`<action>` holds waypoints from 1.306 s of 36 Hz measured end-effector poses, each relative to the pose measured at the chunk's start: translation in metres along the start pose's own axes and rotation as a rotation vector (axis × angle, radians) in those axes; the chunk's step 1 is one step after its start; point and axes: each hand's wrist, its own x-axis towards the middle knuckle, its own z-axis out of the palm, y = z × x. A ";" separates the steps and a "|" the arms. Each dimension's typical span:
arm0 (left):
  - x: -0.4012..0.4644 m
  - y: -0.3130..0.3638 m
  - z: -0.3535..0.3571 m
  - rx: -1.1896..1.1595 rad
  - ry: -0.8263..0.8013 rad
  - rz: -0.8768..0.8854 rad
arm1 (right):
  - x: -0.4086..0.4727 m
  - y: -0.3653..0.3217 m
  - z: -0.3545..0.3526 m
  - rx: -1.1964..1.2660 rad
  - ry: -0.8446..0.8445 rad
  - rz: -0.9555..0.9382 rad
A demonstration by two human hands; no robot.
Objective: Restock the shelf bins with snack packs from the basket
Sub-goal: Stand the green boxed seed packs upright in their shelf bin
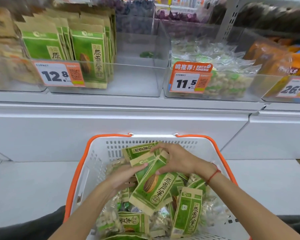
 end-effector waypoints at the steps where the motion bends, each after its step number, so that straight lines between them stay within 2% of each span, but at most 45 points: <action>1: 0.000 0.000 0.003 -0.034 -0.009 -0.011 | 0.001 -0.001 0.002 0.046 0.033 0.008; 7: 0.005 -0.001 0.011 -0.170 -0.085 -0.030 | 0.006 -0.006 0.007 0.195 0.213 0.030; 14: 0.005 0.009 0.016 -0.112 -0.211 0.010 | 0.008 -0.003 0.006 0.141 0.056 -0.065; 19: 0.002 0.010 0.010 -0.115 -0.326 0.069 | 0.008 -0.002 0.000 0.170 0.077 -0.102; 22: 0.000 0.013 0.014 0.098 -0.217 0.116 | 0.007 -0.004 -0.002 0.183 0.098 -0.106; 24: -0.002 0.017 0.015 0.149 -0.155 0.182 | 0.006 -0.008 -0.007 0.128 0.123 -0.123; 28: -0.012 0.027 0.007 0.089 -0.070 0.296 | 0.002 -0.015 -0.034 -0.008 0.185 -0.112; 31: -0.023 0.043 -0.003 -0.029 -0.009 0.413 | -0.004 -0.018 -0.051 0.029 0.086 0.022; 34: -0.038 0.065 -0.012 -0.110 0.044 0.523 | -0.007 -0.029 -0.050 0.133 -0.001 -0.054; 37: -0.055 0.086 -0.023 -0.068 0.056 0.598 | -0.007 -0.044 -0.045 0.235 0.134 -0.184; 42: -0.079 0.127 -0.039 0.146 0.070 0.713 | -0.008 -0.070 -0.056 0.154 0.383 -0.332; 47: -0.105 0.172 -0.048 0.307 0.187 0.926 | -0.004 -0.102 -0.075 0.113 0.694 -0.481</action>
